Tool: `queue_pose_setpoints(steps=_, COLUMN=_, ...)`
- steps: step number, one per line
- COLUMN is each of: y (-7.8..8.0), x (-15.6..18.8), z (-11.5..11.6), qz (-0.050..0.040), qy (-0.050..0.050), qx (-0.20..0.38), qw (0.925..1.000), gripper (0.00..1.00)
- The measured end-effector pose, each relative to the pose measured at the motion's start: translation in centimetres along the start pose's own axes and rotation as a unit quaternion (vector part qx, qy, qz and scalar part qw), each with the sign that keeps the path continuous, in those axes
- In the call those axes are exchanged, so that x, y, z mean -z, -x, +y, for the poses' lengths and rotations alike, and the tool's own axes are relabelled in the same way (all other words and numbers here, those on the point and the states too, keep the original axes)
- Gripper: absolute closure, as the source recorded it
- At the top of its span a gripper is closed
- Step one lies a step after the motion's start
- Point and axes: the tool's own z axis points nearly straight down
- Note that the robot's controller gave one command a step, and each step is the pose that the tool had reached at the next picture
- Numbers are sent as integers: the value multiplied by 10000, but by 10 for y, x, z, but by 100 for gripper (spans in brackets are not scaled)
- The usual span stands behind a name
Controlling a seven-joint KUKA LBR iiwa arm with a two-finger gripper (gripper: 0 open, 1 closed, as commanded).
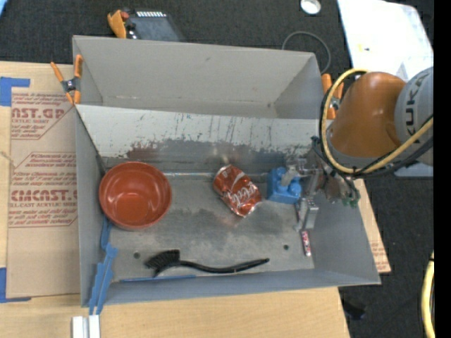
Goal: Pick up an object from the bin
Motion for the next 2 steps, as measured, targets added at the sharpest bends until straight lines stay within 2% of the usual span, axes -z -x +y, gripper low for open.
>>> queue_pose_setpoints(steps=1, y=33, x=-70, z=75, qz=-28, qy=7, qx=-184, qw=9998, gripper=0)
queue_pose_setpoints(steps=2, y=34, x=-37, z=105, qz=-26, qy=-7, qx=-738, qw=9973, gripper=0)
